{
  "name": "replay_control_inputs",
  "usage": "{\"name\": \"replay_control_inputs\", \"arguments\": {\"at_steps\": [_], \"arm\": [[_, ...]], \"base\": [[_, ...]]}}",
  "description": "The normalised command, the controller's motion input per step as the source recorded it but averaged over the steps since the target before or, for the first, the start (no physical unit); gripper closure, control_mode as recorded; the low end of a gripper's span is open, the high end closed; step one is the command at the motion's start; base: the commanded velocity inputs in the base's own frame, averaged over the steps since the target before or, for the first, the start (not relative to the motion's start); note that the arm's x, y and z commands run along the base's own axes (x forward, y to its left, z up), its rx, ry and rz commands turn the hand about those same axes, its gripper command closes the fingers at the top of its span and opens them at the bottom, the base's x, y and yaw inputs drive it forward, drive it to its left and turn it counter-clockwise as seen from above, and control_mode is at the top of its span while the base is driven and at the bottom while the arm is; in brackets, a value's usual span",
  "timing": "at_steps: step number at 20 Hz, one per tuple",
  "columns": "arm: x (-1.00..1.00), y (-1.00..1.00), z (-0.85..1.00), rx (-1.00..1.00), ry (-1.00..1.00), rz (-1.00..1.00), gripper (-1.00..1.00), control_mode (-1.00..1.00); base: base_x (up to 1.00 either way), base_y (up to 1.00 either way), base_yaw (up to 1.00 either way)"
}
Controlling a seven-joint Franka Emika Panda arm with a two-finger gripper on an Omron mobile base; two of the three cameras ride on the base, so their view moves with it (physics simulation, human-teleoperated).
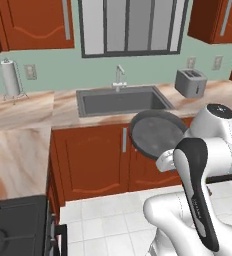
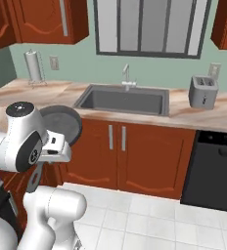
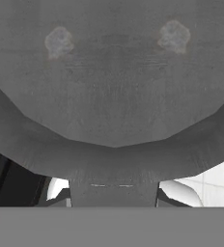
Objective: Move the pot and pan from the stove into the sink.
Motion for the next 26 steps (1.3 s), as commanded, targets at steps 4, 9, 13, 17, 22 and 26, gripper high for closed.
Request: {"name": "replay_control_inputs", "arguments": {"at_steps": [4,9,13,17,22,26], "arm": [[0.00,0.00,0.00,0.00,0.00,0.00,1.00,1.00],[0.00,0.00,0.00,0.00,0.00,0.00,1.00,1.00],[0.00,0.00,0.00,0.00,0.00,0.00,1.00,1.00],[0.00,0.00,0.00,0.00,0.00,0.00,1.00,1.00],[0.00,0.00,0.00,0.00,0.00,0.00,1.00,1.00],[0.00,0.00,0.00,0.00,0.00,0.00,1.00,1.00]], "base": [[0.00,-0.27,-0.30],[-0.07,-0.24,-0.17],[0.00,0.00,0.00],[0.14,0.00,0.00],[0.50,0.05,-0.02],[0.58,0.08,-0.03]]}}
